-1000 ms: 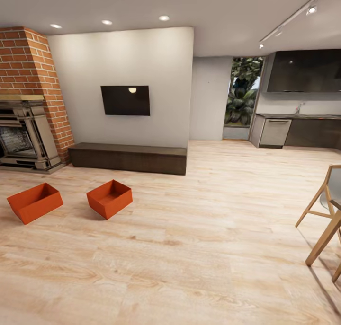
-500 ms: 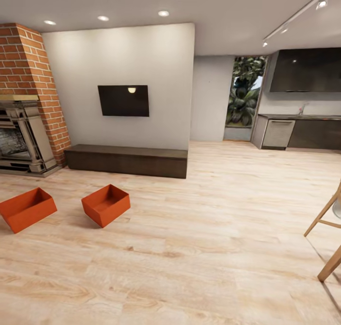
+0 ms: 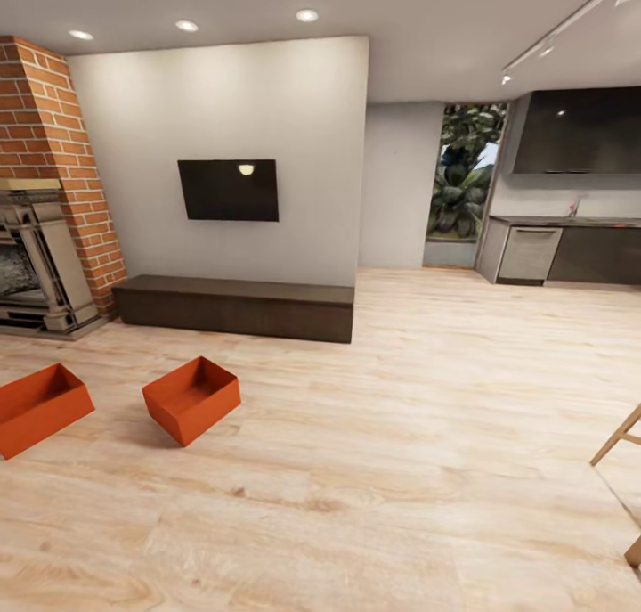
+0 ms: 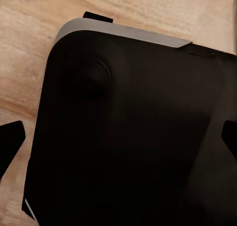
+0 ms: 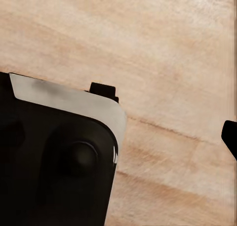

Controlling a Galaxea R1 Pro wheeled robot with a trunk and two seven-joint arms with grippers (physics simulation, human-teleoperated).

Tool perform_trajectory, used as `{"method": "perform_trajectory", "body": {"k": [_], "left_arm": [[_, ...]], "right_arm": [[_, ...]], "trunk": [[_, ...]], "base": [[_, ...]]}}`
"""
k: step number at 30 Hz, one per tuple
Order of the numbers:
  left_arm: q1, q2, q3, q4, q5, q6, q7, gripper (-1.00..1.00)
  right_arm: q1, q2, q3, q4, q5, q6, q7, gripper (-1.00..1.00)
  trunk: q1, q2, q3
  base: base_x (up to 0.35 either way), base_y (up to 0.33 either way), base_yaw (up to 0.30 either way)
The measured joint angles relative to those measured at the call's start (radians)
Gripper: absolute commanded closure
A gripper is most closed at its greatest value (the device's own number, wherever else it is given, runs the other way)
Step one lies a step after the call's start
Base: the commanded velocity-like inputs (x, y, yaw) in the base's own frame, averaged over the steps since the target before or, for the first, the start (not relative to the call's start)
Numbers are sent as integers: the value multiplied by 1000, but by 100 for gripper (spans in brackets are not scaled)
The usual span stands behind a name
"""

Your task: Move the two storage containers from the living room to the garage. In the garage, place one container on the floor and stack the other container on top of it (either order is fine).

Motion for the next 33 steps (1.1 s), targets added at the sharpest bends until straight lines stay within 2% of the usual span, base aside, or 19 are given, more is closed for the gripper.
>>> {"method": "perform_trajectory", "body": {"k": [16, 24, 33], "left_arm": [[0, 0, 0, 0, 0, -2, 0, -100], [0, -1, -1, 0, -1, -2, 0, -100], [0, -1, -1, 0, -3, -2, 0, -100]], "right_arm": [[0, 1, -2, 0, -5, -10, 0, -100], [0, 0, -3, 0, -8, -13, 1, -100], [0, 0, -4, 0, -8, -12, 1, -100]], "trunk": [[0, 0, 0], [0, 0, 0], [0, 0, 0]], "base": [[322, 0, 13], [322, -12, 250], [306, -119, 268]]}}
